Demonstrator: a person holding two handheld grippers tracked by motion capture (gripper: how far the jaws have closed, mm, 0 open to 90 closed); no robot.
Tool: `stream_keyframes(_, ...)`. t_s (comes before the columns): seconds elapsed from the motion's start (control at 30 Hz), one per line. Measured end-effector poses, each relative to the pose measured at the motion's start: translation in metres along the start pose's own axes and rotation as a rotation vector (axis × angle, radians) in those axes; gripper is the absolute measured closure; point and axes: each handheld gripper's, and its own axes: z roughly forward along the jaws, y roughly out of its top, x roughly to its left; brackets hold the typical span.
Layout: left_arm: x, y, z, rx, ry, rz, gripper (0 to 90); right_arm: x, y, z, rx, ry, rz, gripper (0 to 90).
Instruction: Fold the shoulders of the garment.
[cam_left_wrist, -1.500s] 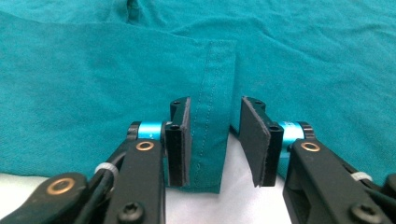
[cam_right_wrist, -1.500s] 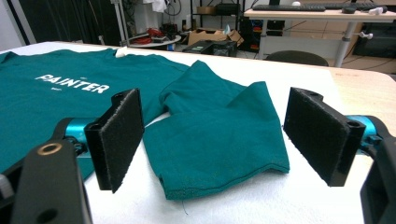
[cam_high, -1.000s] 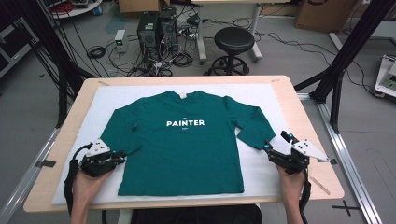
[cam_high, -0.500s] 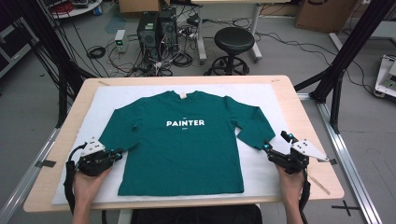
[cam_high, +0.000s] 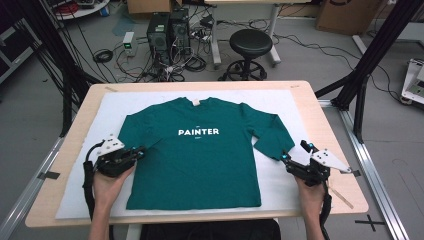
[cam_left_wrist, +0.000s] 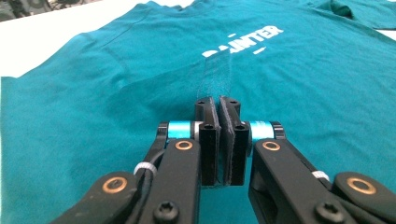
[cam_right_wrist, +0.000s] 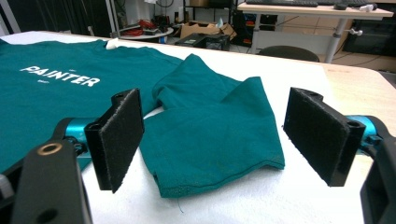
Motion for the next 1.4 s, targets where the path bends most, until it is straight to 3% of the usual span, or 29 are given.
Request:
stream_keyframes(0.27, -0.031, 0.017, 0.034, 0.036, -0.047, 0.065, 86.4, 0.001, 0.0, 0.0, 0.0, -0.004, -0.009, 20.4)
stream_keyframes(0.5, -0.051, 0.025, 0.047, 0.029, -0.051, 0.11, 86.4, 0.001, 0.0, 0.0, 0.004, -0.004, -0.01, 20.4)
stream_keyframes(0.73, -0.079, 0.038, 0.066, 0.034, -0.122, 0.17, 86.4, 0.002, 0.0, 0.001, 0.009, -0.008, -0.016, 20.4)
stream_keyframes(1.07, -0.106, 0.041, 0.088, 0.043, -0.199, 0.186, 86.4, 0.002, 0.0, 0.001, 0.008, -0.006, -0.019, 20.4)
stream_keyframes(1.4, -0.119, 0.042, 0.099, 0.046, -0.245, 0.19, 86.3, 0.002, 0.0, 0.001, 0.008, -0.008, -0.021, 20.4)
